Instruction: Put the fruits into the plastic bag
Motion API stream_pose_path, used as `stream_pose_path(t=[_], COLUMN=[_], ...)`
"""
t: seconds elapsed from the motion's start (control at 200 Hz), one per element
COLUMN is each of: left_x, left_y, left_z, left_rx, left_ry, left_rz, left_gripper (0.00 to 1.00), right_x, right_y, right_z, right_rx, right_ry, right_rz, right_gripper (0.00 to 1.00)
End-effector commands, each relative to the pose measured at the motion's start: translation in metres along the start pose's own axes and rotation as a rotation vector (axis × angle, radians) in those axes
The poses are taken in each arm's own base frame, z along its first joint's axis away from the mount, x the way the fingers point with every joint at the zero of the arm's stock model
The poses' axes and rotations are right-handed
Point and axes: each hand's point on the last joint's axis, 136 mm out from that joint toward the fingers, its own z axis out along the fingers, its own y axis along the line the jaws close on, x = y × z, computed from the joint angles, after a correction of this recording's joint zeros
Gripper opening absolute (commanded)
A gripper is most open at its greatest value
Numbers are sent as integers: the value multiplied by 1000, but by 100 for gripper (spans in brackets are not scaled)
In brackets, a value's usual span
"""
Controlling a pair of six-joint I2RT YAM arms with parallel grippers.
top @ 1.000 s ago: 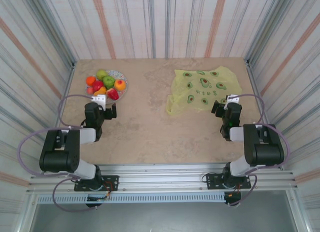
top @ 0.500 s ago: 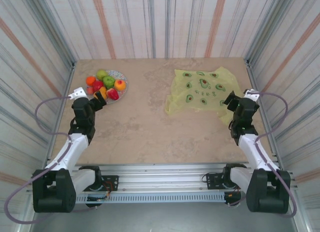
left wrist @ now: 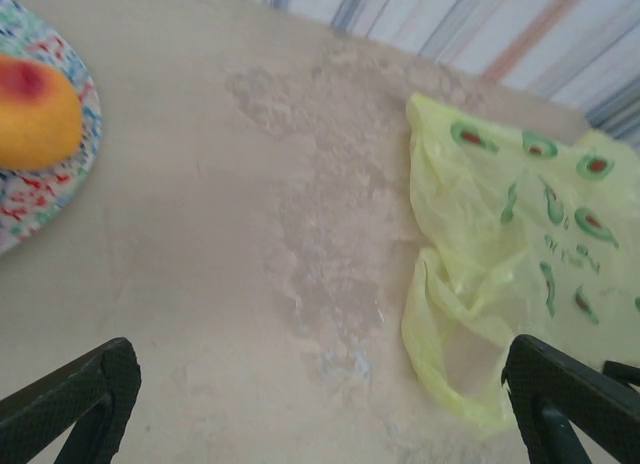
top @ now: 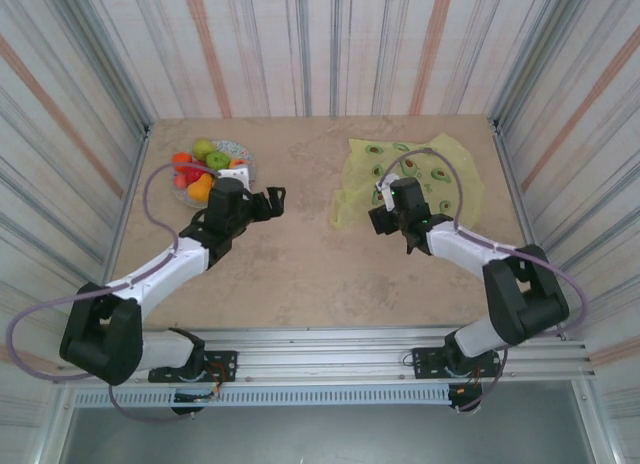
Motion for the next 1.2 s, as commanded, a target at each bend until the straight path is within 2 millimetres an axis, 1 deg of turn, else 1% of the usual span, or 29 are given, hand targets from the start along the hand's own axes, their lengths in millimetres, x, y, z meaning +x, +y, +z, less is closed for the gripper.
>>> stream_pose_path(t=[0.0,0.135,0.215,0.341,0.431,0.521,0.566,0.671,0.757,0.827,0.997,1.112,1.192], left_x=[7,14,14,15,19,24,27,36,42,48,65,80,85], left_y=[-7,-9,-8,-9,-8,-10,-11,-19,-32,-49,-107,-145,-162], left_z=[4,5,4,5,8,9,10,14,18,23,29,26,26], left_rx=[11,16,11,13,13,21,21,34,59,104,253,350,377], left_ry=[40,64,69,77,96,113,118,123,116,103,43,-29,-71], left_rz=[1,6,16,32,39,50,63,122,196,275,548,746,835], left_gripper=[98,98,98,98,98,98,97,96,96,95,94,97,98], right_x=[9,18,19,14,9,5,2,-4,-9,-12,-16,-20,-23], right_y=[2,9,7,4,3,1,-1,-2,-5,-3,4,12,17], right_z=[11,24,33,50,59,63,62,55,46,35,6,-12,-22], right_rx=[12,-11,15,35,38,46,50,35,26,1,-78,-143,-181], right_ry=[67,110,125,131,130,131,124,115,112,115,135,161,169], right_rz=[-168,-216,-236,-246,-253,-258,-253,-223,-172,-125,-7,66,110], right_gripper=[89,87,87,78,64,44,35,20,9,0,0,0,0])
